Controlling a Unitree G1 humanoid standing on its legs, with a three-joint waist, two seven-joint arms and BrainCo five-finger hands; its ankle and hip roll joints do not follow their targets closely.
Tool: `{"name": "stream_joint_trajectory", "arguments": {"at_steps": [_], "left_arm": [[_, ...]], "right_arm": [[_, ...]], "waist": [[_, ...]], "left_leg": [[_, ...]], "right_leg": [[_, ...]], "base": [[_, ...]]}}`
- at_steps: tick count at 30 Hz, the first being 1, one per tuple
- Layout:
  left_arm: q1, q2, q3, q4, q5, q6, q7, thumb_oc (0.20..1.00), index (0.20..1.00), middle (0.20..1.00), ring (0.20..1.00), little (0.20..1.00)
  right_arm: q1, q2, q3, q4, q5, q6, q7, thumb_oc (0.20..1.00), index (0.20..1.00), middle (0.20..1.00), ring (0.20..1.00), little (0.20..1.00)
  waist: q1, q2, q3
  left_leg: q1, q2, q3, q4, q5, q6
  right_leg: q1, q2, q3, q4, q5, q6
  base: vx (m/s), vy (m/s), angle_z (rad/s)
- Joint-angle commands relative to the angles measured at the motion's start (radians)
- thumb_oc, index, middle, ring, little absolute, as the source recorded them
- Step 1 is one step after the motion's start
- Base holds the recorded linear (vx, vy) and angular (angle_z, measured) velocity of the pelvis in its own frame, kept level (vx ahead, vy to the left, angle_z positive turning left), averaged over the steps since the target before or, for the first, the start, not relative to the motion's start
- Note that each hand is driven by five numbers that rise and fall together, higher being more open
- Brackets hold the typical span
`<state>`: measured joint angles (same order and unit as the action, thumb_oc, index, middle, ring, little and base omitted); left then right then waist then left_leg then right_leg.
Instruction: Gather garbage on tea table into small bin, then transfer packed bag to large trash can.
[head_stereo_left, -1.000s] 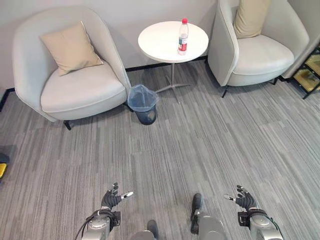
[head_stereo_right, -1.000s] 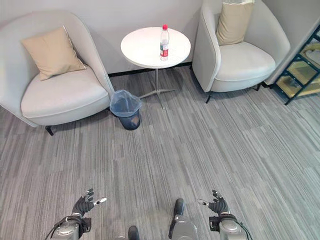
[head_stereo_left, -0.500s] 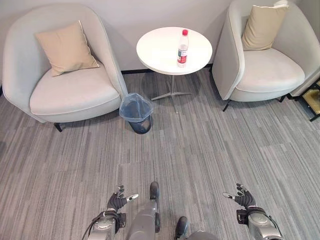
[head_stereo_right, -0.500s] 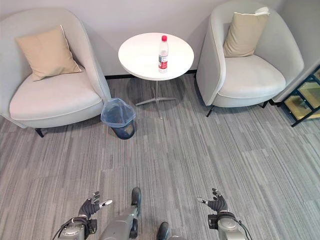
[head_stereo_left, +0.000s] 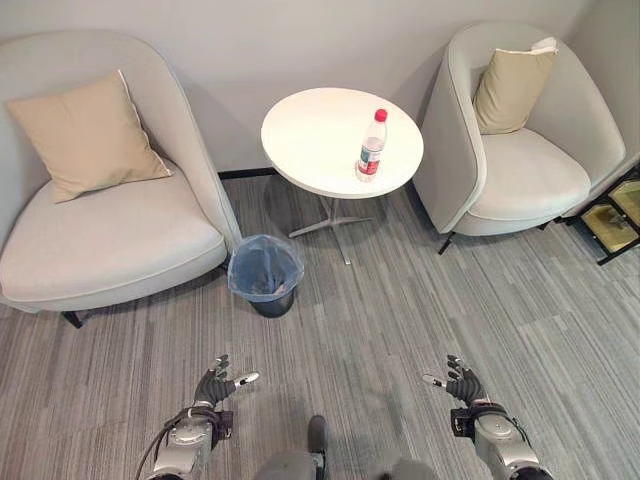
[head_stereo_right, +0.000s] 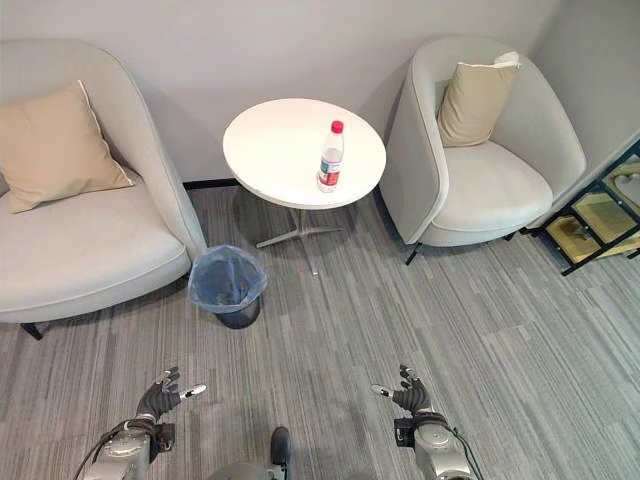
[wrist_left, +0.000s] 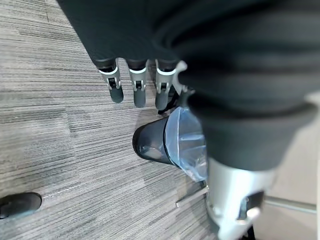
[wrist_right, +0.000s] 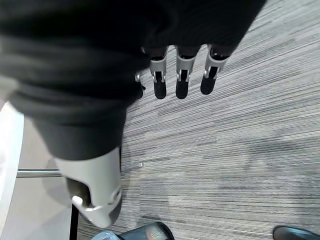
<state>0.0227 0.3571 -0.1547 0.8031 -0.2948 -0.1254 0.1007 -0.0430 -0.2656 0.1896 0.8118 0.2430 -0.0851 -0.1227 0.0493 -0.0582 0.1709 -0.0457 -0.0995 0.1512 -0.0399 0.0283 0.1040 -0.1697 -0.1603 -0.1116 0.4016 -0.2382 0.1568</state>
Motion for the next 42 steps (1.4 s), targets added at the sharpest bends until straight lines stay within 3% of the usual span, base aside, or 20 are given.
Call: {"name": "stream_joint_trajectory", "arguments": {"at_steps": [1,6,7,9,10,13,15,17,19,20,22,23,24,26,30,37,42], "left_arm": [[0.017,-0.008,0.005,-0.012,0.021,-0.026,0.006,1.0,1.0,1.0,1.0,1.0],[0.01,-0.021,0.008,0.007,0.03,-0.03,0.011,1.0,1.0,1.0,1.0,1.0],[0.007,-0.022,0.009,0.012,0.032,-0.036,0.01,1.0,1.0,1.0,1.0,1.0],[0.007,-0.022,0.008,0.012,0.032,-0.036,0.01,1.0,1.0,1.0,1.0,1.0],[0.017,-0.034,0.007,0.014,0.031,-0.036,0.012,1.0,1.0,1.0,1.0,1.0],[0.012,-0.048,-0.001,0.021,0.017,-0.033,0.005,1.0,1.0,1.0,1.0,1.0],[0.008,-0.051,-0.007,0.017,0.014,-0.031,0.001,1.0,1.0,1.0,1.0,1.0],[-0.001,-0.056,-0.015,0.013,0.007,-0.029,-0.008,1.0,1.0,1.0,1.0,1.0],[-0.01,-0.061,-0.019,0.018,0.0,-0.025,-0.008,1.0,1.0,1.0,1.0,1.0],[-0.018,-0.062,-0.028,0.034,0.007,-0.02,-0.009,1.0,1.0,1.0,1.0,1.0],[-0.028,-0.06,-0.041,0.043,0.02,-0.018,-0.014,1.0,1.0,1.0,1.0,1.0],[-0.031,-0.055,-0.047,0.04,0.03,-0.015,-0.016,1.0,1.0,1.0,1.0,1.0],[-0.03,-0.054,-0.048,0.04,0.03,-0.015,-0.016,1.0,1.0,1.0,1.0,1.0],[-0.032,-0.052,-0.048,0.044,0.034,-0.013,-0.013,1.0,1.0,1.0,1.0,1.0],[-0.023,-0.052,-0.039,0.047,0.031,-0.013,-0.008,1.0,1.0,1.0,1.0,1.0],[0.003,-0.035,-0.02,0.066,0.049,-0.009,-0.013,1.0,1.0,1.0,1.0,1.0],[0.0,-0.009,-0.001,0.051,0.044,-0.012,-0.01,1.0,1.0,1.0,1.0,1.0]], "right_arm": [[-0.021,-0.062,0.01,-0.031,-0.013,-0.022,-0.005,1.0,1.0,1.0,1.0,1.0],[-0.011,-0.068,0.011,-0.048,-0.026,-0.02,-0.003,1.0,1.0,1.0,1.0,1.0],[0.002,-0.073,0.006,-0.05,-0.033,-0.018,-0.001,1.0,1.0,1.0,1.0,1.0],[0.002,-0.073,0.006,-0.05,-0.033,-0.018,-0.001,1.0,1.0,1.0,1.0,1.0],[0.015,-0.082,0.002,-0.049,-0.031,-0.024,0.003,1.0,1.0,1.0,1.0,1.0],[0.015,-0.092,-0.003,-0.056,-0.016,-0.035,0.004,1.0,1.0,1.0,1.0,1.0],[0.013,-0.095,-0.004,-0.057,-0.012,-0.036,0.003,1.0,1.0,1.0,1.0,1.0],[0.014,-0.105,-0.003,-0.058,-0.002,-0.039,0.0,1.0,1.0,1.0,1.0,1.0],[0.013,-0.108,-0.003,-0.041,0.0,-0.032,-0.003,1.0,1.0,1.0,1.0,1.0],[0.009,-0.11,-0.001,-0.023,0.003,-0.027,-0.002,1.0,1.0,1.0,1.0,1.0],[0.01,-0.112,-0.001,-0.015,0.006,-0.025,-0.003,1.0,1.0,1.0,1.0,1.0],[0.015,-0.11,-0.001,-0.018,0.008,-0.022,-0.007,1.0,1.0,1.0,1.0,1.0],[0.015,-0.11,-0.001,-0.018,0.008,-0.022,-0.007,1.0,1.0,1.0,1.0,1.0],[0.014,-0.106,0.0,-0.015,0.006,-0.02,-0.014,1.0,1.0,1.0,1.0,1.0],[0.013,-0.1,0.003,-0.016,-0.002,-0.017,-0.018,1.0,1.0,1.0,1.0,1.0],[0.014,-0.068,0.013,-0.02,-0.036,-0.011,-0.001,1.0,1.0,1.0,1.0,1.0],[0.004,-0.062,0.018,-0.02,-0.043,-0.013,0.005,1.0,1.0,1.0,1.0,1.0]], "waist": [[-0.01,0.022,0.025],[-0.042,0.022,0.055],[-0.054,0.018,0.054],[-0.055,0.019,0.056],[-0.065,0.023,0.033],[-0.073,0.043,0.018],[-0.076,0.047,0.019],[-0.072,0.042,0.03],[-0.065,0.036,0.039],[-0.054,0.022,0.045],[-0.048,0.013,0.044],[-0.037,0.02,0.044],[-0.037,0.018,0.045],[-0.024,0.024,0.043],[-0.008,0.023,0.038],[0.016,0.0,-0.003],[0.014,0.006,-0.01]], "left_leg": [[-0.007,0.07,-0.064,0.111,-0.122,-0.077],[0.091,0.057,-0.093,0.102,-0.172,-0.09],[0.141,0.052,-0.124,0.102,-0.208,-0.103],[0.143,0.053,-0.126,0.103,-0.209,-0.103],[0.173,0.076,-0.15,0.117,-0.235,-0.125],[0.162,0.129,-0.15,0.167,-0.17,-0.18],[0.146,0.143,-0.148,0.201,-0.145,-0.192],[0.08,0.171,-0.126,0.345,-0.069,-0.21],[0.036,0.182,-0.106,0.373,-0.063,-0.195],[-0.022,0.158,-0.1,0.353,-0.101,-0.178],[-0.076,0.141,-0.072,0.295,-0.116,-0.17],[-0.129,0.145,-0.04,0.213,-0.05,-0.175],[-0.125,0.143,-0.039,0.209,-0.048,-0.176],[-0.158,0.148,-0.02,0.141,0.019,-0.188],[-0.191,0.155,0.007,0.132,0.051,-0.19],[-0.142,0.124,0.009,0.17,-0.039,-0.129],[-0.104,0.109,0.0,0.15,-0.068,-0.1]], "right_leg": [[0.063,0.053,-0.04,-0.242,0.184,-0.029],[-0.031,0.039,-0.076,-0.357,0.267,-0.01],[-0.041,0.032,-0.066,-0.381,0.293,0.0],[-0.037,0.032,-0.068,-0.383,0.293,0.0],[-0.018,0.036,-0.058,-0.365,0.305,-0.024],[0.013,0.05,-0.089,-0.362,0.278,-0.051],[0.026,0.054,-0.099,-0.367,0.267,-0.059],[0.082,0.073,-0.116,-0.392,0.23,-0.091],[0.12,0.079,-0.117,-0.406,0.203,-0.104],[0.15,0.077,-0.116,-0.421,0.185,-0.101],[0.176,0.075,-0.126,-0.429,0.168,-0.098],[0.21,0.091,-0.127,-0.436,0.148,-0.099],[0.212,0.09,-0.127,-0.436,0.147,-0.099],[0.246,0.108,-0.124,-0.438,0.127,-0.098],[0.295,0.114,-0.11,-0.415,0.095,-0.092],[0.311,0.049,-0.06,-0.319,0.08,-0.044],[0.227,0.041,-0.02,-0.204,0.109,-0.016]], "base": [[0.27,-0.033,-0.04],[0.34,-0.091,0.07],[0.46,-0.176,-0.13],[0.34,-0.166,0.46],[0.44,-0.277,0.86],[0.34,-0.249,0.65],[0.13,-0.127,0.35],[0.22,-0.206,0.13],[0.26,-0.158,0.16],[0.29,-0.104,0.13],[0.3,-0.044,0.04],[0.24,0.006,0.17],[0.26,0.019,0.38],[0.22,0.037,0.3],[0.27,0.117,-0.04],[0.25,0.176,-0.27],[0.1,0.089,0.0]]}}
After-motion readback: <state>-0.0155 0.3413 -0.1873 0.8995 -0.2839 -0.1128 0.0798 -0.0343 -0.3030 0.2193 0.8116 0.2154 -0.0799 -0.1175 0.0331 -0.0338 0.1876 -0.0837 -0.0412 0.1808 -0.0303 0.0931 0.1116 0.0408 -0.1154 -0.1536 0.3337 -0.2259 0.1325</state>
